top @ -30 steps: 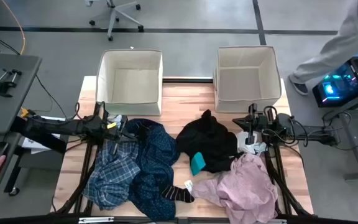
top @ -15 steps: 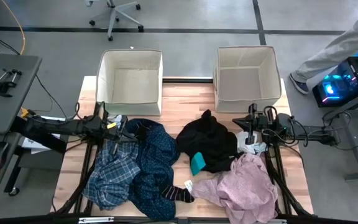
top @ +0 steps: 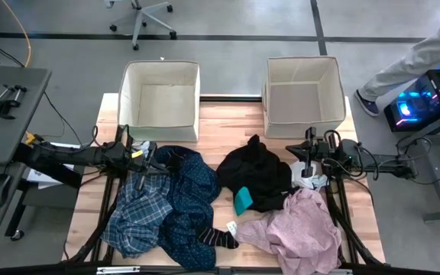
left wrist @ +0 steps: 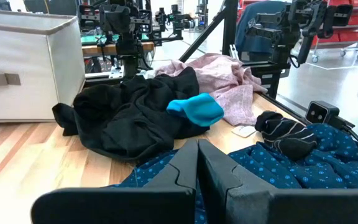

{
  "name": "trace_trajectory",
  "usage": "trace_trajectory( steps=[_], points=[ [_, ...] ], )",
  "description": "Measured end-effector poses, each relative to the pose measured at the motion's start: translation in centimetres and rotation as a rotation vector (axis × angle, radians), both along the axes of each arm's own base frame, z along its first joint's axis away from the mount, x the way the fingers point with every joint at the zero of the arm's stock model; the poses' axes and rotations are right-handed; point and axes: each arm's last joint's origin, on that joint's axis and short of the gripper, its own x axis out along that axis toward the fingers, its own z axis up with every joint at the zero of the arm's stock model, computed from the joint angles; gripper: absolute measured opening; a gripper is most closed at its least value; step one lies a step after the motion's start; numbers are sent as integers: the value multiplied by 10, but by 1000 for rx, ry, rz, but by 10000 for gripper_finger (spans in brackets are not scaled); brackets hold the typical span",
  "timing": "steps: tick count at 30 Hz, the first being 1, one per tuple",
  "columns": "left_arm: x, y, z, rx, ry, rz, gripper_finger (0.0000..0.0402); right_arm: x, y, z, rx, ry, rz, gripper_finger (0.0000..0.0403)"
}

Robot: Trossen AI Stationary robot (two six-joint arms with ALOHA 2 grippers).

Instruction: Sort clothes

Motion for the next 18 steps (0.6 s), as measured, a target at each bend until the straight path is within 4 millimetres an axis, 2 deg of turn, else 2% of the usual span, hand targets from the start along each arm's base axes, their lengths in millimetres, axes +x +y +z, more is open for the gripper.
trace_trajectory(
  steps=[7,12,14,18],
  points=[
    [0,0,0,2,0,0,1,0,0,0,0,0,0,0],
    [0,0,1,148,-45,-15,1,0,0,0,0,0,0,0],
    [1,0,7,159,-105,-12,1,0,0,0,0,1,0,0],
    [-1,0,26,38,-284,4,1,0,0,0,0,1,0,0]
  ],
)
